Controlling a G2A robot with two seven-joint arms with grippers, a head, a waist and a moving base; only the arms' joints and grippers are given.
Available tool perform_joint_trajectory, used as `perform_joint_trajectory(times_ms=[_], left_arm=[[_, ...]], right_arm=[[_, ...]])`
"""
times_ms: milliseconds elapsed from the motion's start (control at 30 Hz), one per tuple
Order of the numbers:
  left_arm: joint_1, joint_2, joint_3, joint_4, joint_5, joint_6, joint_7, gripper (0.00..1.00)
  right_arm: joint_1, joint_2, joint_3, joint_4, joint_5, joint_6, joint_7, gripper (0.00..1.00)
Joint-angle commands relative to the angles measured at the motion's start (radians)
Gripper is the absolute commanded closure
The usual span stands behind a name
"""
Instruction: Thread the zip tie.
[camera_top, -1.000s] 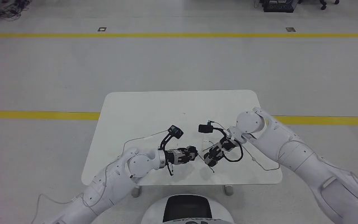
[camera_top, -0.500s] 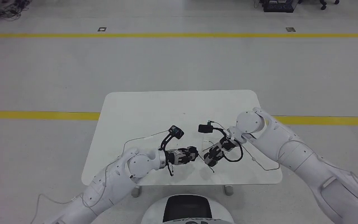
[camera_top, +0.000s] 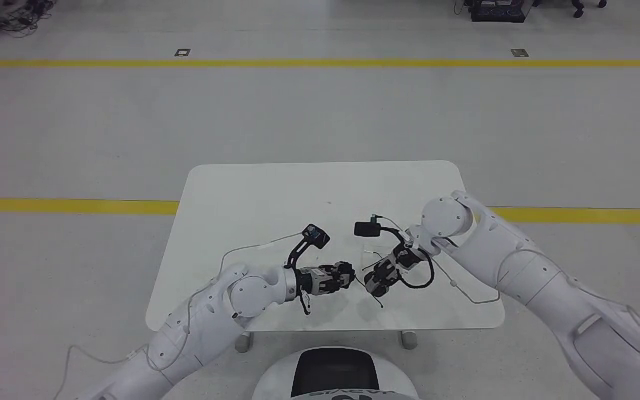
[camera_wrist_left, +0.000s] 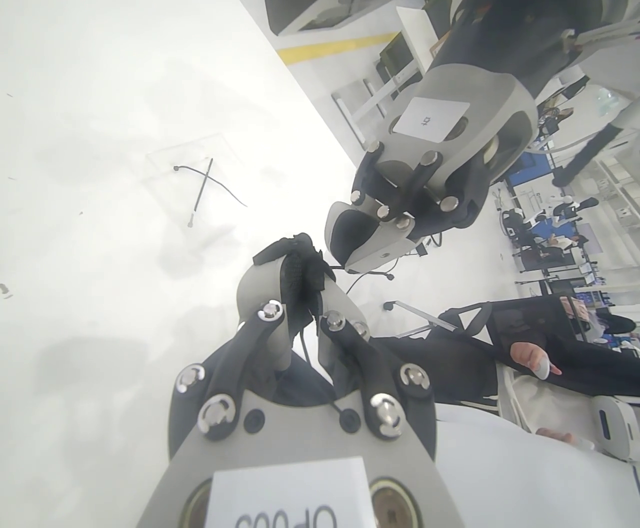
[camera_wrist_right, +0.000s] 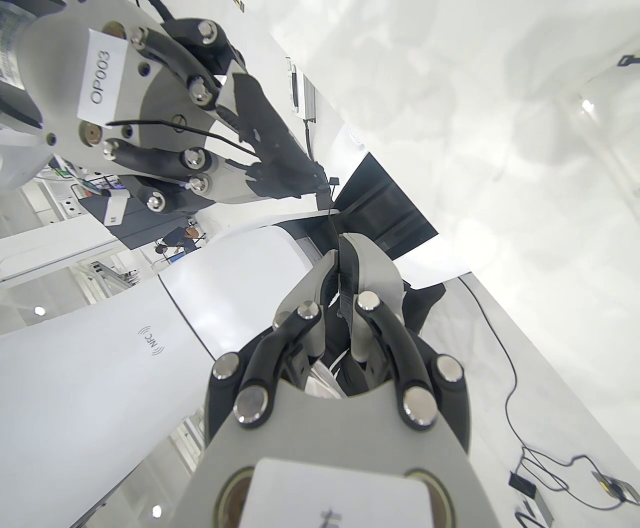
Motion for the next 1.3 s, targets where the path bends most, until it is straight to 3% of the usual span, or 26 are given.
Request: perform_joint_trajectory(times_ms=[0, 1267], left_arm=[[0.0, 0.001, 0.0, -0.001, 0.0, 0.001, 0.0, 1.0], [0.005, 0.012, 0.006, -0.015, 0.011, -0.004, 0.023, 1.0]], right_arm=[[0.003, -0.001, -0.004, 0.0, 0.001, 0.001, 0.0, 1.0], [0.018, -0.011, -0.032, 0.044, 0.026, -0.001, 0.0, 1.0]])
